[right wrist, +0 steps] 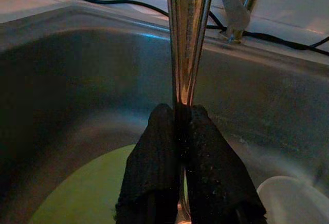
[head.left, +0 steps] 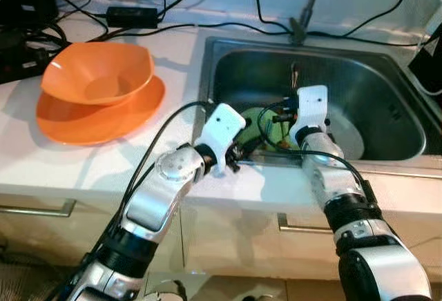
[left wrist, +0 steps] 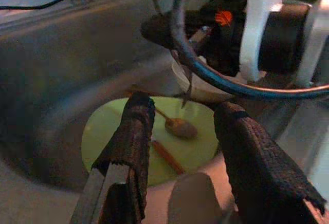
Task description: Kitchen organization
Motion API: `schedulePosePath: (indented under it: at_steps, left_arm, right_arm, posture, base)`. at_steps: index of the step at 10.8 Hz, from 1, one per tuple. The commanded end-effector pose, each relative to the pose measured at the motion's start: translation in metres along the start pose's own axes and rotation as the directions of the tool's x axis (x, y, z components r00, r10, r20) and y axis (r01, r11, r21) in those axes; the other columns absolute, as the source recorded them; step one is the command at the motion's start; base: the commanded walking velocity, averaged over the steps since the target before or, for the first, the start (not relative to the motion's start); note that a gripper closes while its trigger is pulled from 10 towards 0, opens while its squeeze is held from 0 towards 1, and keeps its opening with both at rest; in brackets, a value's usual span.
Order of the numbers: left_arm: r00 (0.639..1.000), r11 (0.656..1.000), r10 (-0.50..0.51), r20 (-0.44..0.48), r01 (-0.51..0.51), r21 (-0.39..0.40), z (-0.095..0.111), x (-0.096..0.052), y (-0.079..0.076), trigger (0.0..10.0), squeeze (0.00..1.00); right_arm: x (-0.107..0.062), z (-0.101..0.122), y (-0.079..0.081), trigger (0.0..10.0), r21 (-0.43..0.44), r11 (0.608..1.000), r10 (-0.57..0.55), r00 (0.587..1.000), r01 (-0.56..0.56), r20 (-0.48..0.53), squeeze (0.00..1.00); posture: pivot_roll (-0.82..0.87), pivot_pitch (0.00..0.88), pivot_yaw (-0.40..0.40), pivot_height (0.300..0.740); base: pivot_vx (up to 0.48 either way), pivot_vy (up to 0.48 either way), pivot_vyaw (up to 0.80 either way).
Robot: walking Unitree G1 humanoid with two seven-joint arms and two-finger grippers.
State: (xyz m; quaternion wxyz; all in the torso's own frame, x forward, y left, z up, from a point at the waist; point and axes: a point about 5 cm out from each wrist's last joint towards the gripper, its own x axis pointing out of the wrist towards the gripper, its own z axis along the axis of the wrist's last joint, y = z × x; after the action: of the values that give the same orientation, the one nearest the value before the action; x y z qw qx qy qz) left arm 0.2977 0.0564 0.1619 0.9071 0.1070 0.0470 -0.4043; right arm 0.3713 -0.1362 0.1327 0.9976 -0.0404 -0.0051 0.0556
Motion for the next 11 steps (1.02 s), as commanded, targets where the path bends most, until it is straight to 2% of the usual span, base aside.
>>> schedulePosePath:
  at_steps: [1,2,3,4,5,9,10,11]
  left_arm:
    - [0.999,1.000,-0.026,-0.039,0.026,-0.006,-0.007,-0.001,-0.006,10.0,0.00]
    - [0.999,1.000,-0.029,-0.042,0.029,-0.006,-0.007,-0.001,-0.006,10.0,0.00]
    - [0.998,0.999,-0.032,-0.048,0.031,-0.007,-0.007,-0.001,-0.007,10.0,0.00]
    - [0.998,0.999,-0.034,-0.050,0.034,-0.007,-0.007,-0.001,-0.008,10.0,0.00]
    - [0.998,0.999,-0.036,-0.052,0.035,-0.008,-0.007,-0.001,-0.008,10.0,0.00]
    - [0.998,0.999,-0.033,-0.061,0.033,-0.014,-0.009,-0.001,-0.009,10.0,0.00]
    - [0.998,0.999,-0.035,-0.061,0.034,-0.015,-0.009,0.000,-0.009,10.0,0.00]
    - [0.998,0.999,-0.035,-0.060,0.034,-0.015,-0.009,0.000,-0.009,10.0,0.00]
  right_arm:
    - [-0.003,-0.012,0.001,10.0,0.029,1.000,0.001,0.999,0.000,-0.041,0.00]
    - [-0.003,-0.012,0.001,10.0,0.028,1.000,0.004,0.999,-0.003,-0.041,0.66]
    - [-0.002,-0.013,0.001,10.0,0.025,1.000,0.004,0.999,-0.003,-0.039,0.63]
    - [-0.002,-0.013,0.001,10.0,0.023,1.000,0.003,0.999,-0.002,-0.036,0.21]
    - [-0.002,-0.013,0.001,10.0,0.022,1.000,0.003,0.999,-0.002,-0.035,0.00]
    - [0.001,-0.006,-0.005,10.0,0.026,1.000,-0.014,1.000,0.014,-0.001,0.00]
    - [0.001,-0.003,-0.007,10.0,0.029,0.999,-0.020,1.000,0.020,0.011,1.00]
    - [0.002,-0.003,-0.007,10.0,0.018,1.000,-0.022,1.000,0.021,0.014,1.00]
  posture:
    - [0.12,0.069,-0.098,0.740]
    - [0.12,0.069,-0.098,0.740]
    - [0.12,0.069,-0.098,0.740]
    - [0.12,0.065,-0.098,0.740]
    - [0.12,0.065,-0.098,0.740]
    - [0.11,0.069,-0.096,0.740]
    - [0.11,0.070,-0.096,0.740]
    - [0.11,0.070,-0.096,0.740]
  base:
    - [0.000,0.000,0.00]
    - [0.000,0.000,0.00]
    - [0.000,0.000,0.00]
    - [0.000,0.000,0.00]
    - [0.000,0.000,0.00]
    - [0.000,0.000,0.00]
    - [0.000,0.000,0.00]
    - [0.000,0.000,0.00]
